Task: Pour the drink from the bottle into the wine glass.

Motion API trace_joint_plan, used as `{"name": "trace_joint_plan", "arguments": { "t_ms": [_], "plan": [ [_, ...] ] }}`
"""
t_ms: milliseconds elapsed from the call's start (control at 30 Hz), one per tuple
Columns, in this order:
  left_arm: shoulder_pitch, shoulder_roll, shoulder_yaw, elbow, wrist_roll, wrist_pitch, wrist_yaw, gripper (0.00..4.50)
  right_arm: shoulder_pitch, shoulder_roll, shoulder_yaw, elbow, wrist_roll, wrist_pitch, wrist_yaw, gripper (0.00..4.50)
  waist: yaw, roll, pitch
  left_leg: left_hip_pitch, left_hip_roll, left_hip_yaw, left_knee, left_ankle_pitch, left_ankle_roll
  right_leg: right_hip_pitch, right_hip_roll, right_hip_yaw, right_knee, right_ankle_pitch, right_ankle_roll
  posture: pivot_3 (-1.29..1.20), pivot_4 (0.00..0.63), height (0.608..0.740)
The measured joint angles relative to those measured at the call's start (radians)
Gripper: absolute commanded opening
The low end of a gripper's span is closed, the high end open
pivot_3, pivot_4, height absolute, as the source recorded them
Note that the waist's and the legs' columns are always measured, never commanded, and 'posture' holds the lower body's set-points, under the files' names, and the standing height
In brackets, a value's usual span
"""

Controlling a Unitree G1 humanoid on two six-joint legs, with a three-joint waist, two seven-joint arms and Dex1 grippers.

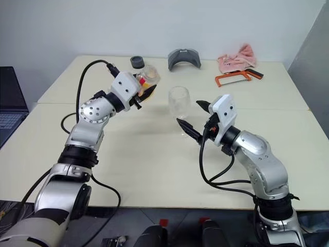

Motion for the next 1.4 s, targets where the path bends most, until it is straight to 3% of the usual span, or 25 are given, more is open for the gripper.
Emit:
{"name": "trace_joint_plan", "arguments": {
  "t_ms": [533,967,1400],
  "plan": [
    [-0.191,0.021,-0.140,0.334,0.261,-0.389,0.166,1.80,0.112,-0.059,-0.083,0.022,0.019,-0.104,0.054,4.50,0.001,0.000,0.000,0.000,-0.003,0.001,0.000,0.000,0.001,0.000,0.000,0.000,-0.001,0.000,0.000,0.00,0.150,0.740],
    [-0.260,0.030,-0.216,0.453,0.390,-0.479,0.286,1.80,0.035,-0.219,-0.129,0.126,0.135,-0.076,0.253,4.50,-0.001,-0.001,0.001,0.000,-0.004,0.002,0.000,0.000,0.001,0.000,0.001,0.001,0.000,0.000,0.000,0.00,0.150,0.740],
    [-0.323,0.046,-0.295,0.501,0.537,-0.477,0.460,1.80,0.021,-0.221,-0.087,0.153,0.132,-0.064,0.279,4.50,0.000,-0.002,0.002,0.000,-0.004,0.002,0.000,0.000,0.001,0.000,0.000,0.001,0.000,0.000,0.000,0.00,0.150,0.740]
  ]
}}
